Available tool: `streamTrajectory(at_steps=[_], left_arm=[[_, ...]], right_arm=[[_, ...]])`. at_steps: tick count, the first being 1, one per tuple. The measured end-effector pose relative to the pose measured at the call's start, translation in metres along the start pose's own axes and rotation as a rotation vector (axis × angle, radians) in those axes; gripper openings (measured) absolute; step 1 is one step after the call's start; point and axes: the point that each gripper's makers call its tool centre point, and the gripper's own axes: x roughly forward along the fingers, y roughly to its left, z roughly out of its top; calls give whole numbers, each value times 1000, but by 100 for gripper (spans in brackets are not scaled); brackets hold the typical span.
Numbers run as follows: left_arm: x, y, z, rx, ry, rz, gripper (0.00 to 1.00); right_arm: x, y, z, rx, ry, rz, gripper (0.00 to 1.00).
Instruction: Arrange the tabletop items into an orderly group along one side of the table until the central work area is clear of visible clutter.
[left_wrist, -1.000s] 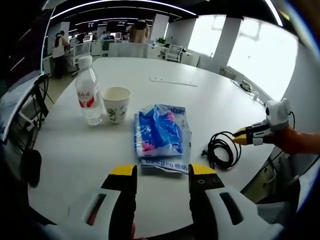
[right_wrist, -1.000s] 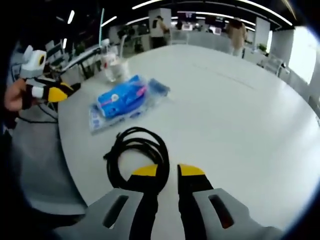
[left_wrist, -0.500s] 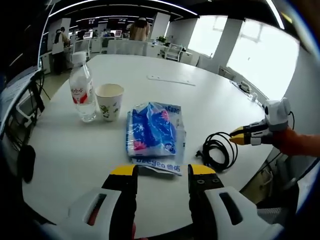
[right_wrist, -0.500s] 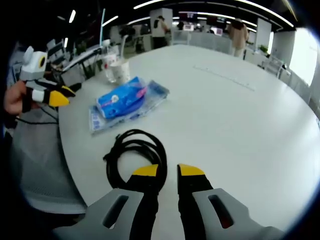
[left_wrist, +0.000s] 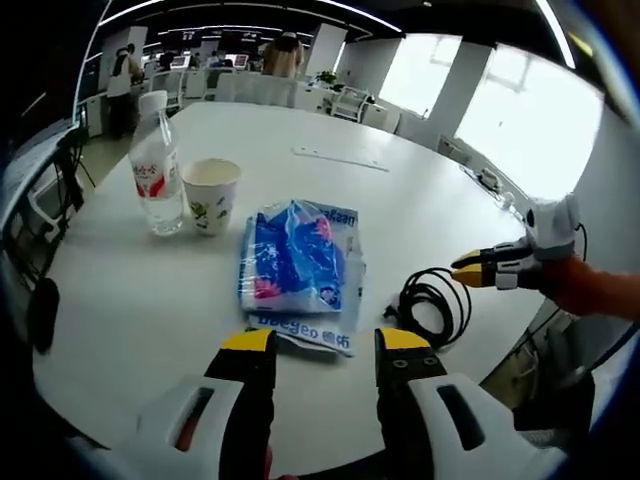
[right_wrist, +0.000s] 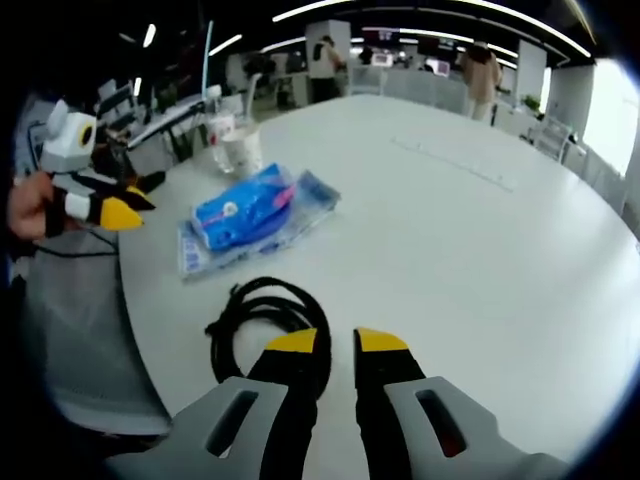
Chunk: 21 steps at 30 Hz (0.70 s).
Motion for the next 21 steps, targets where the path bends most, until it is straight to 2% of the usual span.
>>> streamTrajectory(at_steps=[12, 17, 21], left_arm=[[12, -11, -7, -43, 17, -1, 36], [18, -1, -8, -85, 35, 37, 32], [26, 0, -1, -109, 36, 43, 31]], right_arm=[[3, 4, 9, -14, -7, 23, 10], [11, 7, 19, -11, -11, 43, 9], [24, 14, 36, -28, -21, 78, 10]])
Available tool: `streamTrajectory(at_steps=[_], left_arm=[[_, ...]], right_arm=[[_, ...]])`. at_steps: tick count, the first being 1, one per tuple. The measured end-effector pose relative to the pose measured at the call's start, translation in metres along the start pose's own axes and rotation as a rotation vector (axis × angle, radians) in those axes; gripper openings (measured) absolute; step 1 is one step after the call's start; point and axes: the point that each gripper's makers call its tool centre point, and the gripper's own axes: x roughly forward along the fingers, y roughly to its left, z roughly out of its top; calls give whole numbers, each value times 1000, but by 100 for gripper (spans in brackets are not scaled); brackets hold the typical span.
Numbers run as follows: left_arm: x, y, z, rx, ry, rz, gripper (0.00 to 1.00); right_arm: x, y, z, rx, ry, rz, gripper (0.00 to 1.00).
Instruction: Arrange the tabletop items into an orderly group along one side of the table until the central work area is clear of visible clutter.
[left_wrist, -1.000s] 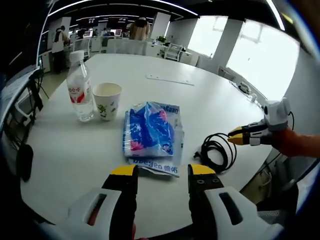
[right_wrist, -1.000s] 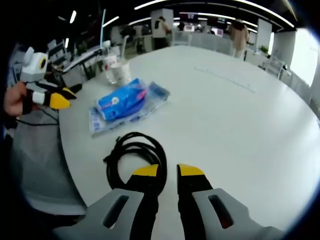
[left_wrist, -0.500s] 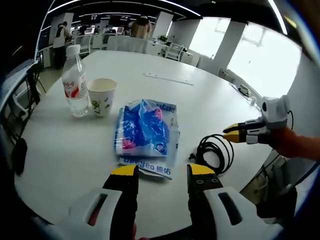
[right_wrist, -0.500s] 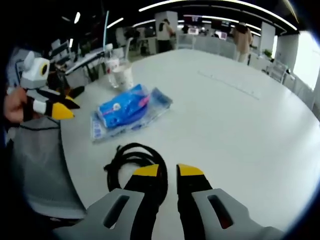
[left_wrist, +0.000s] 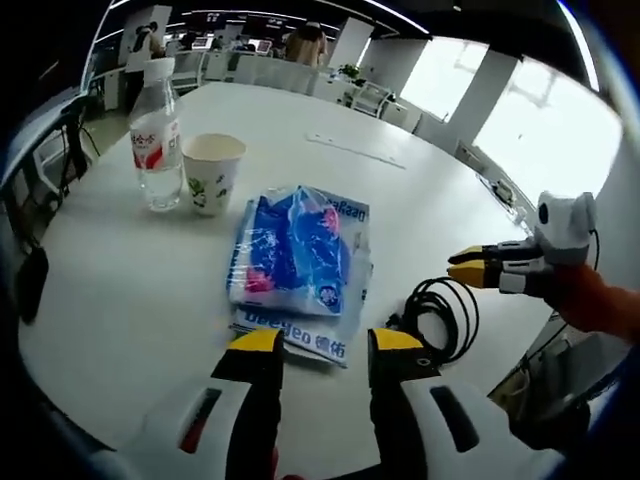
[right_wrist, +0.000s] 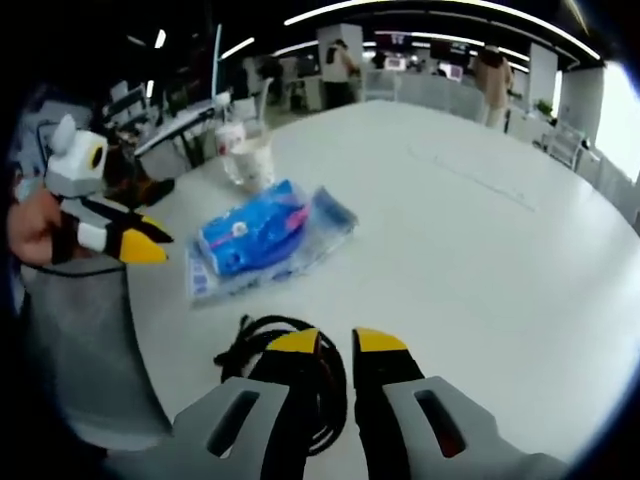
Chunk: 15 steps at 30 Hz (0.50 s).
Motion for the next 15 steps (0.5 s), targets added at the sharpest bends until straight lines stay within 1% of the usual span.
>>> streamTrajectory(at_steps=[1, 4, 5, 6, 7, 8, 11, 13, 15], left_arm=[[2, 0, 1, -4, 4, 3, 31], [9, 2, 4, -59, 29, 24, 31], [14, 6, 3, -102, 43, 39, 31], [16, 7, 2, -123, 57, 45, 31], [18, 8, 2, -149, 65, 51, 31], [20, 12, 1, -181, 75, 72, 31], [25, 17, -3, -203, 95, 99, 31], [27, 19, -4, -219, 94, 111, 31], [29, 17, -4, -249, 89, 103, 30]], right_arm=[[4, 2, 4, -1, 0, 13, 10], [18, 7, 18, -10, -6, 37, 11], [24, 9, 25, -11, -10, 50, 11], [29, 12, 32, -12, -15, 61, 11], [33, 13, 37, -13, -17, 70, 11], [37, 14, 41, -15, -18, 79, 11], [50, 17, 55, -20, -25, 99, 12], [60, 17, 63, -20, -23, 109, 13], [70, 16, 67, -8, -16, 122, 13]])
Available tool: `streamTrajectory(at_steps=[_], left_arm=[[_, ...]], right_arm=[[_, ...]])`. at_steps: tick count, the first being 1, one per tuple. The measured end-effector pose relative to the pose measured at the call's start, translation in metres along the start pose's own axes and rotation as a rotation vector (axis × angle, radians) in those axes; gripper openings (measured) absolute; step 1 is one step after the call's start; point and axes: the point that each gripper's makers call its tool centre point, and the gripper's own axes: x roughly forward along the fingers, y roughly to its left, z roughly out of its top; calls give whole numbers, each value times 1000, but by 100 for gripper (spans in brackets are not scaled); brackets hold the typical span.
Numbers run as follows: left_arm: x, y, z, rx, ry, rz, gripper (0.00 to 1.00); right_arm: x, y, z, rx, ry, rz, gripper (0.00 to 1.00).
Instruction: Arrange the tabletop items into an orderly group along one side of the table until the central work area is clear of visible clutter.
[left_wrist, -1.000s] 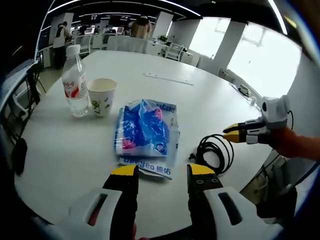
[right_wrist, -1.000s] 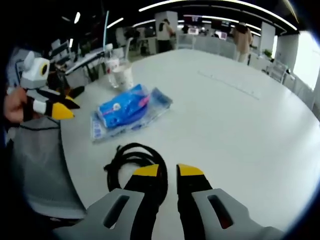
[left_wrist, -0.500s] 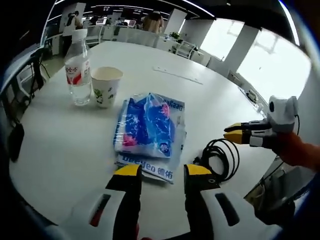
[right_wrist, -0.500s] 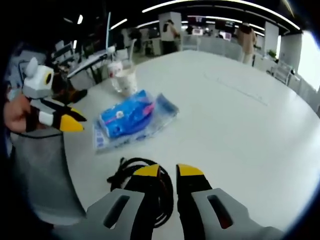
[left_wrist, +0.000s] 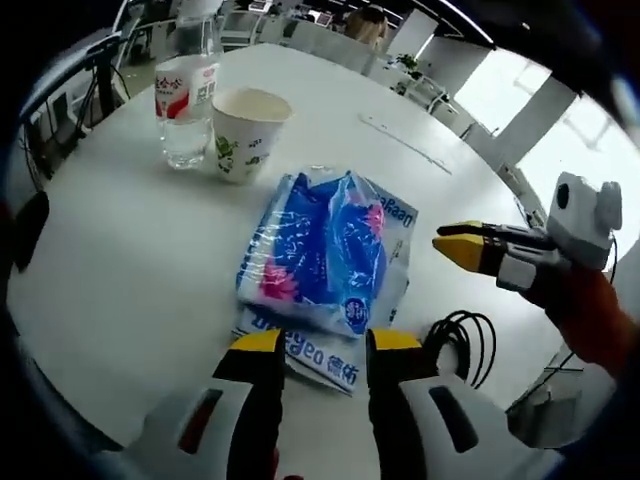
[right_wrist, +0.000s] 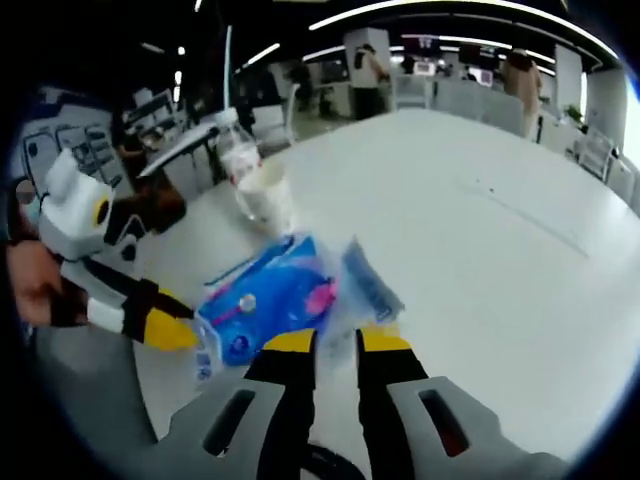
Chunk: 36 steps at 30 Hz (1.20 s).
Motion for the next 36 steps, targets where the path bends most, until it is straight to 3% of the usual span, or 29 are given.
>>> streamTrajectory(at_steps=[5, 7, 9, 13, 16, 20, 24, 26, 30, 36], left_arm=[[5, 1, -3, -44, -3, 30, 28], [8, -4, 0, -67, -12, -2, 28], [9, -4, 2, -56, -9, 9, 28], [13, -1, 4, -101, -11, 20, 26], [15, -1, 4, -86, -1, 36, 25], [19, 2, 6, -84, 1, 53, 22], [25, 3, 3, -52, 18, 65, 13], [24, 3, 2, -44, 17, 62, 8], [23, 4, -3, -21, 12, 60, 1], [19, 5, -4, -7, 5, 55, 0]], right_arm=[[21, -5, 6, 5, 29, 18, 15], [30, -5, 8, 30, 37, 33, 16], [37, -4, 10, 36, 48, 50, 17], [49, 0, 16, 2, 68, 64, 19], [56, 3, 15, -76, 92, 68, 18], [65, 3, 11, -66, 98, 67, 17], [67, 9, 12, -70, 82, 69, 9], [66, 8, 11, -90, 82, 69, 1], [59, 7, 10, -48, 58, 76, 0], [40, 10, 3, -62, 25, 77, 0]])
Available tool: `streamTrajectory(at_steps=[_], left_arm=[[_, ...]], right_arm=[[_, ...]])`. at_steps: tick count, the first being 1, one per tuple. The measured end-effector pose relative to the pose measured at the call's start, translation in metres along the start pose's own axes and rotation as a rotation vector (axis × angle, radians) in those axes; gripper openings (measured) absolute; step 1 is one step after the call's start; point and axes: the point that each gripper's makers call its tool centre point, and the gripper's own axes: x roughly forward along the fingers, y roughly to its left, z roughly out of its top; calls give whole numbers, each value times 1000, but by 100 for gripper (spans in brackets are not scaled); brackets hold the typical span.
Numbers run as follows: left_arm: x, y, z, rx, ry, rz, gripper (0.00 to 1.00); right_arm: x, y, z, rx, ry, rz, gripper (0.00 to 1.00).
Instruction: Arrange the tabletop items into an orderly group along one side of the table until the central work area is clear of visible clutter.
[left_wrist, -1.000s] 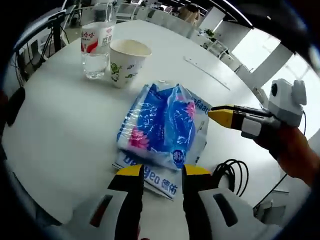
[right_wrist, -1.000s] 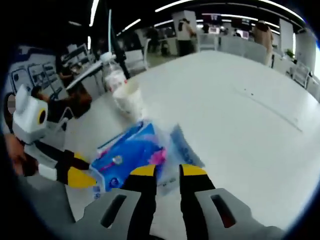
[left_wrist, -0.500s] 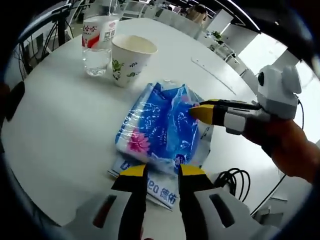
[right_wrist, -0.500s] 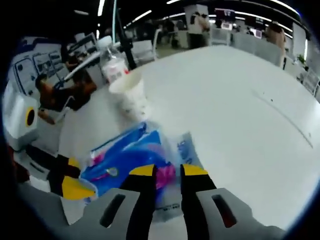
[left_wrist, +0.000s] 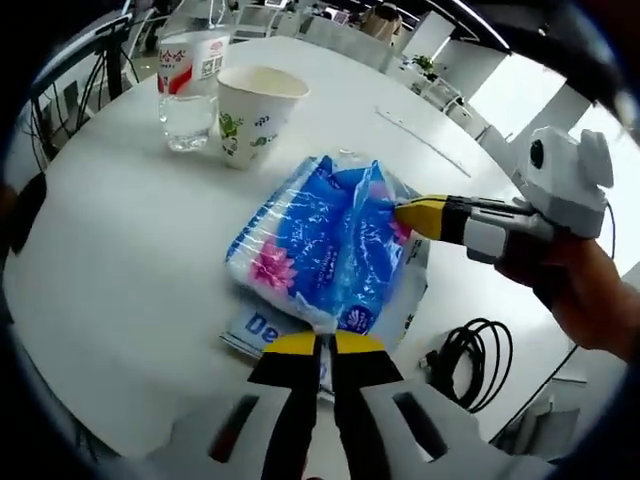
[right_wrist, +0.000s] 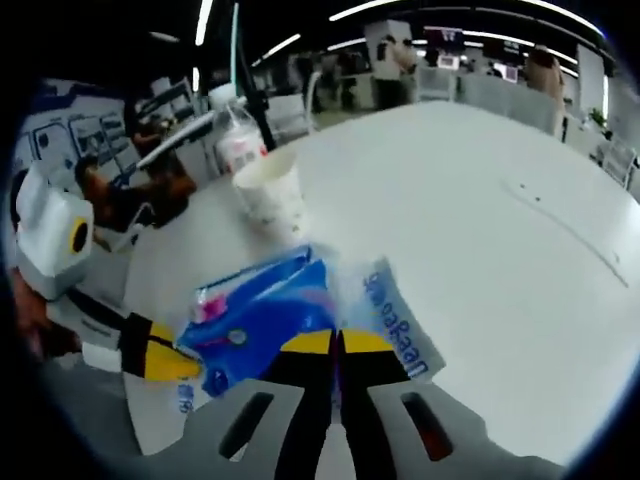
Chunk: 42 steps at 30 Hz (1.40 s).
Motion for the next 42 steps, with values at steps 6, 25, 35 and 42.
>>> streamTrajectory(at_steps=[6, 25, 35, 42], left_arm=[[-3, 3, -1, 11, -9, 6, 0], [-10, 3, 4, 29, -43, 7, 0], [-14, 1, 5, 38, -58, 7, 0], [-17, -8, 8, 72, -75, -6, 0]], right_arm=[[-13, 1, -17, 30, -13, -10, 0], [-49, 11, -32, 122, -85, -59, 0], [-64, 18, -46, 168, -104, -79, 0], [-75, 19, -56, 191, -117, -98, 0]])
